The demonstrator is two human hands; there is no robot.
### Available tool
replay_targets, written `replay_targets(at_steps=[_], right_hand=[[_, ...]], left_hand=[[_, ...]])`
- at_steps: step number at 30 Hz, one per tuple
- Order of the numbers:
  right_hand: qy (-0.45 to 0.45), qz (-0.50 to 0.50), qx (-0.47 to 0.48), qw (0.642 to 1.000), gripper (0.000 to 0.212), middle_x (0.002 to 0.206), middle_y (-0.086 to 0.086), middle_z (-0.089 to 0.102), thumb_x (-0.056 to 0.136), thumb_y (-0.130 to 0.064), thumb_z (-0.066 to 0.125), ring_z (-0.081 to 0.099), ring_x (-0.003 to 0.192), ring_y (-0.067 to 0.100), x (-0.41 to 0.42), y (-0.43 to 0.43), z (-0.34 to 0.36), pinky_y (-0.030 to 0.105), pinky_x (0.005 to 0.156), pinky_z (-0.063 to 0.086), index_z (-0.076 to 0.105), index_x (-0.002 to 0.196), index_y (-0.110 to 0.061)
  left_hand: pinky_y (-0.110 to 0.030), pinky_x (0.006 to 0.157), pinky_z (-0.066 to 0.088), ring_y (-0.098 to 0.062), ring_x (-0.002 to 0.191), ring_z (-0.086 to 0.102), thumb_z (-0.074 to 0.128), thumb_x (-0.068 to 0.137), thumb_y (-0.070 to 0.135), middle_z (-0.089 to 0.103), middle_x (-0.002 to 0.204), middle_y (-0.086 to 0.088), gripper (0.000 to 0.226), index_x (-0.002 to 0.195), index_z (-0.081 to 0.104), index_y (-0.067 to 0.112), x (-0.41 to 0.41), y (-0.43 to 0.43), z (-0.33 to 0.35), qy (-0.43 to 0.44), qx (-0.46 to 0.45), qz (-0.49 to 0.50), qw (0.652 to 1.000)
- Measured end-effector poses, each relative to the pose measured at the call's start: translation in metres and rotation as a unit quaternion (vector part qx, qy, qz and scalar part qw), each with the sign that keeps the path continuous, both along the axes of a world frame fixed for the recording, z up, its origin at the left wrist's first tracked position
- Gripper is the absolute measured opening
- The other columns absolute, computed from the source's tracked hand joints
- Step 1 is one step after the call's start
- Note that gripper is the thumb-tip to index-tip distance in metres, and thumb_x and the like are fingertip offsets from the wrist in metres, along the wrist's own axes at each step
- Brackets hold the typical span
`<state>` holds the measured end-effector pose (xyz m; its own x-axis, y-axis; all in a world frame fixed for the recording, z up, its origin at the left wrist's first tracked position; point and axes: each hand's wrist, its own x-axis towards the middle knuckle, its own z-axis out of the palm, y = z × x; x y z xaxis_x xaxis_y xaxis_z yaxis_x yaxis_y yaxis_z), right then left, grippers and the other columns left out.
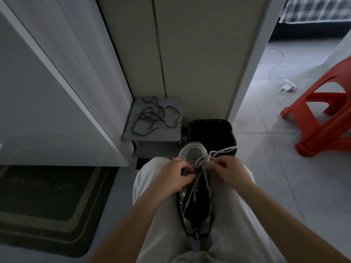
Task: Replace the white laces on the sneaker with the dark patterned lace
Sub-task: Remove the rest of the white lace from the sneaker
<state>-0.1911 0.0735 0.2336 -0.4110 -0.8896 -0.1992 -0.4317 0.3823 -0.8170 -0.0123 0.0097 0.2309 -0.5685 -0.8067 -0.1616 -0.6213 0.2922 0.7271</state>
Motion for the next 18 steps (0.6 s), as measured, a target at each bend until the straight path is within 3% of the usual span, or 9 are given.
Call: replay_targets(at_steps=[2,6,8,11,13,15,18], right_hand=[[0.024,0.029,-0.004,0.999,0.019,0.055,-0.011,0.057,0.079,-0.028,0.072,0.049,0.05,-0.001,0.011,0.004,-0.008,0.011,0.051,0.037,0.061,0.065,-0.02],[0.023,0.026,-0.007,0.999,0.027,0.054,-0.003,0.051,0.084,-0.019,0.066,0.044,0.053,0.011,0.015,-0.002,-0.016,0.025,0.053,0.036,0.053,0.061,-0.014],[-0.04,-0.056,-0.028,0.997,0.03,0.052,-0.003,0.05,0.087,-0.017,0.062,0.044,0.049,0.009,0.003,-0.008,-0.01,0.02,0.048,0.036,0.054,0.059,-0.015],[-0.196,-0.217,-0.082,0.953,0.027,0.057,0.003,0.055,0.09,-0.019,0.059,0.051,0.05,0.011,-0.026,-0.014,0.009,0.022,0.05,0.045,0.059,0.063,-0.014],[-0.166,-0.171,-0.055,0.97,0.027,0.06,0.005,0.06,0.09,-0.023,0.06,0.054,0.046,0.008,-0.032,-0.012,0.014,0.021,0.046,0.046,0.062,0.065,-0.013],[-0.119,-0.058,0.006,0.991,0.026,0.062,0.006,0.064,0.086,-0.028,0.065,0.055,0.044,0.005,-0.019,-0.007,0.013,0.019,0.044,0.046,0.065,0.068,-0.009],[-0.018,0.056,0.047,0.997,0.019,0.065,0.004,0.067,0.081,-0.025,0.07,0.061,0.057,0.013,0.007,-0.001,0.001,0.024,0.058,0.049,0.068,0.078,-0.007]], left_hand=[[-0.015,0.076,0.039,-0.004,0.088,0.052,0.072,0.078,0.027,0.052,0.097,0.01,0.014,0.09,0.068,0.021,-0.001,0.0,0.0,-0.004,0.0,-0.002,1.0],[-0.011,0.073,0.037,-0.003,0.085,0.051,0.068,0.08,0.022,0.05,0.099,0.011,0.011,0.091,0.067,0.022,-0.002,0.001,-0.001,-0.004,0.004,0.005,1.0],[-0.009,0.072,0.036,0.001,0.081,0.05,0.066,0.08,0.02,0.05,0.1,0.011,0.012,0.092,0.067,0.023,-0.001,0.002,-0.001,0.002,0.012,0.007,1.0],[-0.01,0.072,0.036,0.002,0.081,0.049,0.065,0.081,0.019,0.05,0.1,0.011,0.012,0.092,0.067,0.024,0.0,0.002,-0.001,0.006,0.022,0.011,1.0],[-0.011,0.073,0.036,0.001,0.082,0.049,0.066,0.081,0.018,0.05,0.1,0.011,0.012,0.091,0.067,0.024,0.001,0.002,-0.003,0.007,0.023,0.013,1.0],[-0.013,0.075,0.038,0.0,0.085,0.05,0.066,0.081,0.018,0.05,0.101,0.011,0.012,0.09,0.066,0.025,0.001,0.002,-0.005,0.009,0.023,0.016,1.0],[-0.015,0.077,0.039,-0.002,0.087,0.051,0.067,0.08,0.017,0.05,0.1,0.011,0.013,0.091,0.067,0.024,0.001,0.002,-0.006,0.011,0.018,0.018,1.0]])
